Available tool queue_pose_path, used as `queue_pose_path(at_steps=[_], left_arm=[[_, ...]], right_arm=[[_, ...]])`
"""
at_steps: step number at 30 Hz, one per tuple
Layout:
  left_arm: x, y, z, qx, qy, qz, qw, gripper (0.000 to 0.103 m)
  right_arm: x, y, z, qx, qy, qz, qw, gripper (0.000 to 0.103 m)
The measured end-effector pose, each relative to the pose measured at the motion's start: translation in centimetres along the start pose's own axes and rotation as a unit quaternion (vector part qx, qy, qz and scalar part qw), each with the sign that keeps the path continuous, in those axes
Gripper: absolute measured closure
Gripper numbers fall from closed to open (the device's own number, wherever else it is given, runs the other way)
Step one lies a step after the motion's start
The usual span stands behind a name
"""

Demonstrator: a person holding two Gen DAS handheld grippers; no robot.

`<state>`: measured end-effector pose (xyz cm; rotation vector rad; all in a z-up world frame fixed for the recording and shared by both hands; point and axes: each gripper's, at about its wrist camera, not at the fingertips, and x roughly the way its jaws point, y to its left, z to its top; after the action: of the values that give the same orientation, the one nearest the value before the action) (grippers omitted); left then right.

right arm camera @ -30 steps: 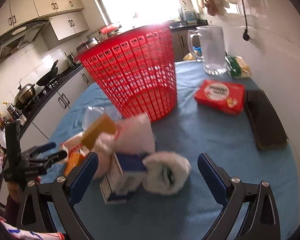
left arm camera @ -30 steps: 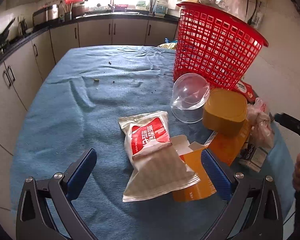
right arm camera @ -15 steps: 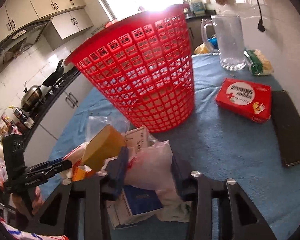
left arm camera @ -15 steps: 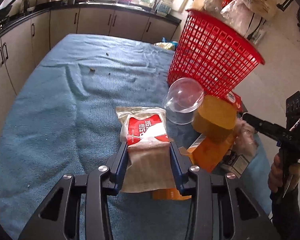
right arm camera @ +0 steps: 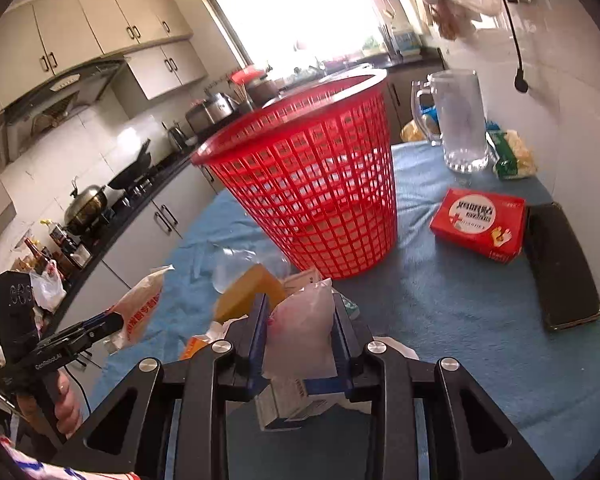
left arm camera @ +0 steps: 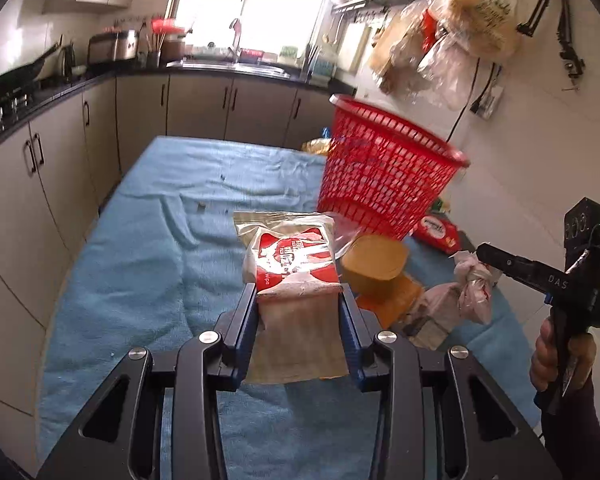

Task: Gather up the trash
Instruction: 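Carry the snack bag over the red basket and open the left tool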

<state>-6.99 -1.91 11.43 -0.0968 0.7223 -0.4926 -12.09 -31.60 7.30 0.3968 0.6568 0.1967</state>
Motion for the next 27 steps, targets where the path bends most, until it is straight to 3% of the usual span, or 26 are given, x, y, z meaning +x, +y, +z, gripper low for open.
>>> queue_pose_path(at_steps=[7, 15, 19, 24, 27], left_arm=[[-2.0, -3.1, 3.7, 0.023, -0.033, -0.029, 0.9988, 0.066], [0.3, -7.3, 12.4, 0.036, -0.052, -0.057, 0.9964, 0.066], [3.9, -8.8, 16.8, 0.03, -0.041, -0.063, 0.9967, 0.066], [7.5, -10.0, 19.1, 0.036, -0.029, -0.053, 0.9975, 0.065], [8.2, -10.1, 19.6, 0.032, -0.029, -0.055, 0.9976, 0.059]], right_arm=[[-3.0, 0.4, 1.9, -0.002, -0.038, 0.014, 0.999, 0.071], [-5.3, 0.8, 9.1, -0.003, -0.113, 0.001, 0.994, 0.071], [-4.4, 1.2, 12.7, -0.014, -0.136, -0.023, 0.99, 0.071], [-1.1, 0.9, 15.0, -0.018, -0.122, -0.05, 0.991, 0.07], [0.7, 0.3, 15.3, -0.018, -0.11, -0.059, 0.992, 0.066]])
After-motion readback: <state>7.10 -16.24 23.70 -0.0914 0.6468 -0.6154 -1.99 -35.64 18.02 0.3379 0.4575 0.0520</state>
